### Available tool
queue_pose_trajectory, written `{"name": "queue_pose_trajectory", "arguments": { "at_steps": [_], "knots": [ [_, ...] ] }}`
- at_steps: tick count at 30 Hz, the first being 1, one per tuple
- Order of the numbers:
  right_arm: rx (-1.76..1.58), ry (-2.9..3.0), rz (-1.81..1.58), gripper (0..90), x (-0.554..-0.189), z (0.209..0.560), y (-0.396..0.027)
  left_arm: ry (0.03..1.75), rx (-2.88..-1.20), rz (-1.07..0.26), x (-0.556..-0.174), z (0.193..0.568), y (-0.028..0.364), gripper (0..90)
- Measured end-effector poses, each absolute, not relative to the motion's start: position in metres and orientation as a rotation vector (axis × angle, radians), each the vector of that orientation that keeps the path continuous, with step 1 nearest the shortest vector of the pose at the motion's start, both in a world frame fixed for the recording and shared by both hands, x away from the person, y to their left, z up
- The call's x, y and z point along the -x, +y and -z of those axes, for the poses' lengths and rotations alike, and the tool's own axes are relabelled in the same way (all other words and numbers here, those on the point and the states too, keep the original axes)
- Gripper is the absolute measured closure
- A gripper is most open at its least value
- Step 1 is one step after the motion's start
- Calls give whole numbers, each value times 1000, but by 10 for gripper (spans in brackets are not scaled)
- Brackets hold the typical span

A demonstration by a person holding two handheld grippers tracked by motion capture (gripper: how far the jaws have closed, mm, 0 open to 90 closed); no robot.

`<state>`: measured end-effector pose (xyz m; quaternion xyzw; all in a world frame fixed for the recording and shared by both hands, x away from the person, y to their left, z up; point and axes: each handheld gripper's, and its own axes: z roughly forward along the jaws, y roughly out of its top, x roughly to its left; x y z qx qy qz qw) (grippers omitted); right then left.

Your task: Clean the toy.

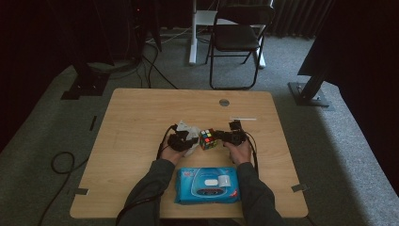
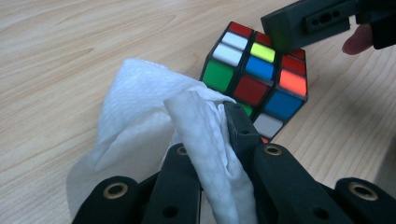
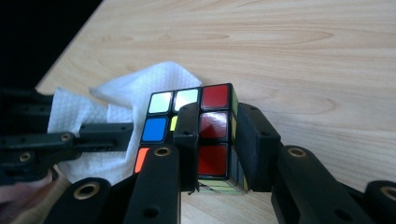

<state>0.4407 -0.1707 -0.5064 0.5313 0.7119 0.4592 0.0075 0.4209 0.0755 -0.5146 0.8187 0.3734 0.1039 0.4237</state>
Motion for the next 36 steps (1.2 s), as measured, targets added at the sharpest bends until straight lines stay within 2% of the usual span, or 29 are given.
{"name": "queue_pose_trajectory", "arguments": {
  "at_steps": [4,5,7,8,16,25,33,36],
  "knots": [
    [-1667,2182,-1363,737,-441,502,-177,934,-2047,-261,-422,514,73,850],
    [-1665,2167,-1329,859,-441,501,-179,930,-2051,-261,-422,514,72,850],
    [-1670,2172,-1212,816,-442,505,-180,927,-2052,-258,-422,514,71,850],
    [-1697,2171,-1210,779,-442,508,-182,925,-2051,-258,-422,514,71,849],
    [-1671,2132,-1282,667,-438,500,-185,929,-2058,-259,-425,514,70,849],
    [-1672,2131,-1309,632,-438,500,-179,936,-2050,-272,-427,512,71,849],
    [-1661,2180,-1285,543,-439,501,-167,954,-2048,-296,-434,508,70,849],
    [-1662,2190,-1293,569,-439,500,-165,963,-2041,-307,-438,506,68,849]
  ]
}}
